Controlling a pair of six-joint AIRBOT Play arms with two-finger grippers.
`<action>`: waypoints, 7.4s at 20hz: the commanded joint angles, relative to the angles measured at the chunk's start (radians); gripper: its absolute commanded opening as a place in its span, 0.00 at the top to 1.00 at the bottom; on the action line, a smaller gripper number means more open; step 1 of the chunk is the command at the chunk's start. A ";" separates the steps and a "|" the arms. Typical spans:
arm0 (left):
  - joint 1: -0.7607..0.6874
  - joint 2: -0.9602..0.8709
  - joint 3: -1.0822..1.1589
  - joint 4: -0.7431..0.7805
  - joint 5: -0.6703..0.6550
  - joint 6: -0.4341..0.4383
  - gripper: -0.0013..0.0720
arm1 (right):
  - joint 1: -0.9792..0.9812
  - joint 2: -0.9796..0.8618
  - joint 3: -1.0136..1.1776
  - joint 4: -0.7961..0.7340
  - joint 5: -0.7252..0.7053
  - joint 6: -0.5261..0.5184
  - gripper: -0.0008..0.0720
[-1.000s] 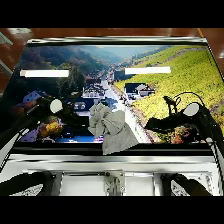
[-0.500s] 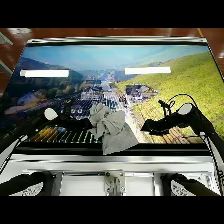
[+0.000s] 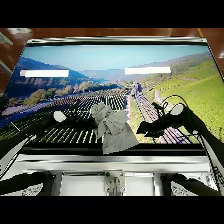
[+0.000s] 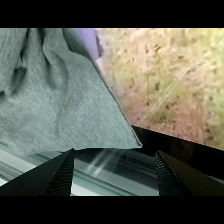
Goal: Fold the shirts.
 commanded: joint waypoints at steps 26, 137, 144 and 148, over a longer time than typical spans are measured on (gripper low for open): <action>0.079 0.464 0.782 0.497 -0.407 0.056 0.93 | 0.002 0.370 0.628 -0.166 -0.067 0.026 0.91; 0.769 0.742 1.168 0.270 -0.632 0.066 0.93 | -0.337 0.718 1.028 -0.327 -0.221 -0.011 0.91; 0.769 0.735 0.683 0.336 -0.761 0.079 0.93 | -0.337 0.444 1.005 -0.417 0.278 0.026 0.91; 0.768 0.627 0.353 0.315 -0.630 0.077 0.93 | -0.336 0.200 0.852 -0.407 0.199 0.051 0.91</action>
